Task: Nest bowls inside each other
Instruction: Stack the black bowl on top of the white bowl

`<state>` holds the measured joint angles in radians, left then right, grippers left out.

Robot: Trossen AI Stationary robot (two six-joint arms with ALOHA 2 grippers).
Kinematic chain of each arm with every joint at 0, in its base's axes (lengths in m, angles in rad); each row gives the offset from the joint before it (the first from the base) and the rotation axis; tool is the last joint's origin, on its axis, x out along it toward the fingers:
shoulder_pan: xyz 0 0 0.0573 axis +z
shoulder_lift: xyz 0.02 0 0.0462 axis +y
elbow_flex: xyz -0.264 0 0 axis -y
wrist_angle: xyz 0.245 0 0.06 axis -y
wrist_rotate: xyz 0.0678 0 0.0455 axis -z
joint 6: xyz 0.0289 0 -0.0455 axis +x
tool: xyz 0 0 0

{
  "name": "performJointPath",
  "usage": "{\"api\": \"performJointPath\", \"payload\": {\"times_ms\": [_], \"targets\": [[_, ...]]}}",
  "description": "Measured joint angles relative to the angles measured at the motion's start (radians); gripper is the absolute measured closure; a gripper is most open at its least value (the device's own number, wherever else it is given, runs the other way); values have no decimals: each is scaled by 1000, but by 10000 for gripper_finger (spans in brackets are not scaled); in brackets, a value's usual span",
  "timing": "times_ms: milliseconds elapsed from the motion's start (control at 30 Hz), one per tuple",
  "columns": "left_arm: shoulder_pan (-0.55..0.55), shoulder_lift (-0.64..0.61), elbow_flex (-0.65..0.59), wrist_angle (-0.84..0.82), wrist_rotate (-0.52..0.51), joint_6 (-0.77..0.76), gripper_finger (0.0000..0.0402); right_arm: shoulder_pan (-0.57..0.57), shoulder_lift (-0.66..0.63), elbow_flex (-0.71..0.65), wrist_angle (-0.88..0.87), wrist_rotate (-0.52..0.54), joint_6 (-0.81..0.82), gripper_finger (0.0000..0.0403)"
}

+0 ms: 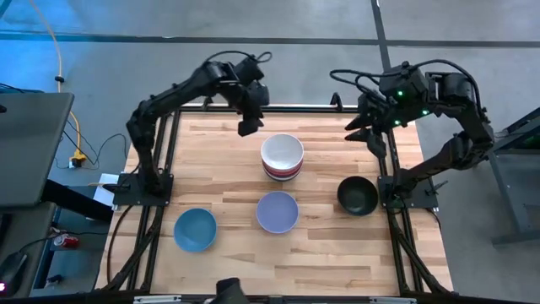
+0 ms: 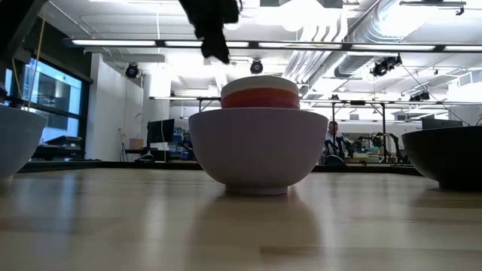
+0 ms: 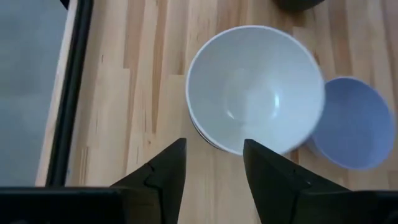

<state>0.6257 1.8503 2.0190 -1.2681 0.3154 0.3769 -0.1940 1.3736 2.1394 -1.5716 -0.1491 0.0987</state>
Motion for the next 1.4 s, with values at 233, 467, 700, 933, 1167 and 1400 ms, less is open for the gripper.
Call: {"api": "performJointPath", "payload": {"times_ms": [233, 467, 700, 933, 1167, 1400], "targets": [[11, -103, 0, -40, -3, 2, 252, 0, -113, -288, 1, 44, 196, 265], [11, -162, 0, -83, 0, 2, 252, 0, -266, -666, 0, 5, 300, 265], [-7, -179, 0, -106, 0, 2, 252, 0, -418, -955, 0, -16, 359, 270], [-19, -180, 0, -105, 0, 2, 252, 0, -529, -1170, -1, 134, 376, 272], [-19, -180, 0, -92, 0, -4, 252, 0, -544, -1286, 73, 221, 394, 272], [-19, -180, 0, -87, 0, -7, 252, 0, -540, -1385, 249, 219, 393, 272]]}}
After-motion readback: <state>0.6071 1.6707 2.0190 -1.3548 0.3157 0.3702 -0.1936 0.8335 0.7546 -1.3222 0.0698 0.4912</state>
